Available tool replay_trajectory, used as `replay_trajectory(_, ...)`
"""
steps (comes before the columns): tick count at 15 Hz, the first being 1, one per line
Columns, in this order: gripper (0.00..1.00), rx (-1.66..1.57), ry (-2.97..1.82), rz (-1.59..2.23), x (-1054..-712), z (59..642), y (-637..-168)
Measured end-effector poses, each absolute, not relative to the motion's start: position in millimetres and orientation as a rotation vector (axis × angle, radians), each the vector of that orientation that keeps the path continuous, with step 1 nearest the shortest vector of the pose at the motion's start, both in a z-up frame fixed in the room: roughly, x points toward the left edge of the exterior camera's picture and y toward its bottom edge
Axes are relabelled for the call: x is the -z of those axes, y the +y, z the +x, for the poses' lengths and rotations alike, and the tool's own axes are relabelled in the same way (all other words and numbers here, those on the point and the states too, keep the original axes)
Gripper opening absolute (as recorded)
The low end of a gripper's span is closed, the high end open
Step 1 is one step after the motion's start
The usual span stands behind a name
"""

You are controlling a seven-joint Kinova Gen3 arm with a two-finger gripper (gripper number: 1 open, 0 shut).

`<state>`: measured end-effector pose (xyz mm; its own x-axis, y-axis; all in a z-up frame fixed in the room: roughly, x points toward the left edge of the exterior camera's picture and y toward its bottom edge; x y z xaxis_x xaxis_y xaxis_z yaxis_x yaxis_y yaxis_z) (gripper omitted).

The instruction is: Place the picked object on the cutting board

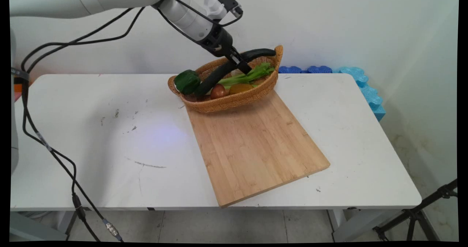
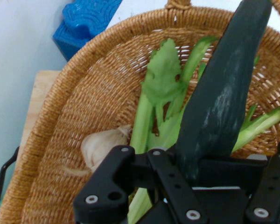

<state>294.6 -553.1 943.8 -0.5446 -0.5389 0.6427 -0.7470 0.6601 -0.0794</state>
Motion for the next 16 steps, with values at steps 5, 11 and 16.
replay_trajectory(5,0.00,-0.490,-2.310,1.002,-938,304,-551)
replay_trajectory(11,0.00,-0.506,-2.335,1.017,-919,312,-552)
replay_trajectory(16,0.00,-0.510,-2.340,0.997,-917,307,-549)
